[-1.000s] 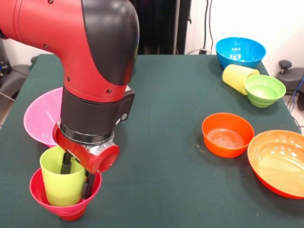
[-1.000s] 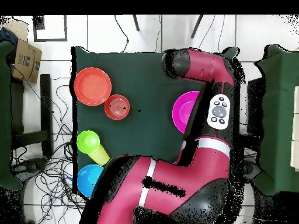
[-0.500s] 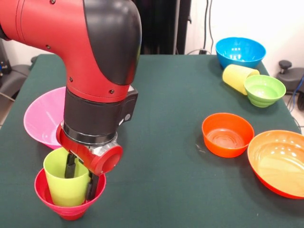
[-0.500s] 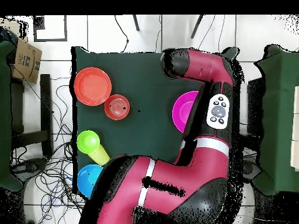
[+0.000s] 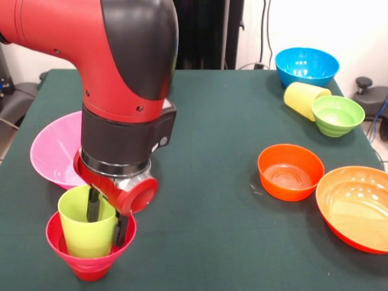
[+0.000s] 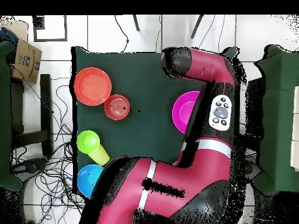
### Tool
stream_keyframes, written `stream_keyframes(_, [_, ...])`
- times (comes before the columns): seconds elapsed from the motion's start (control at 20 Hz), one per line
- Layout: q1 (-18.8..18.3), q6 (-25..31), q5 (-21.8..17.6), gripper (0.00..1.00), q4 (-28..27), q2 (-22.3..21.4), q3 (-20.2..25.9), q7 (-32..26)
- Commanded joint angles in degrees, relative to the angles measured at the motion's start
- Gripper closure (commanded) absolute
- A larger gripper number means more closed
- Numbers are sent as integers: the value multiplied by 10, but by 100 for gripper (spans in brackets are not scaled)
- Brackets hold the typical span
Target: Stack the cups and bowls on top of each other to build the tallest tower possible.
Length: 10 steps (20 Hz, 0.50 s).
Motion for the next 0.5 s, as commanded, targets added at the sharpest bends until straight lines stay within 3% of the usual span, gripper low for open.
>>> stream_keyframes(0.05, [-15, 91, 10, 0, 78, -48, 60, -70])
stream_keyframes(0.5, [-33, 121, 11, 0, 91, -73, 75, -96])
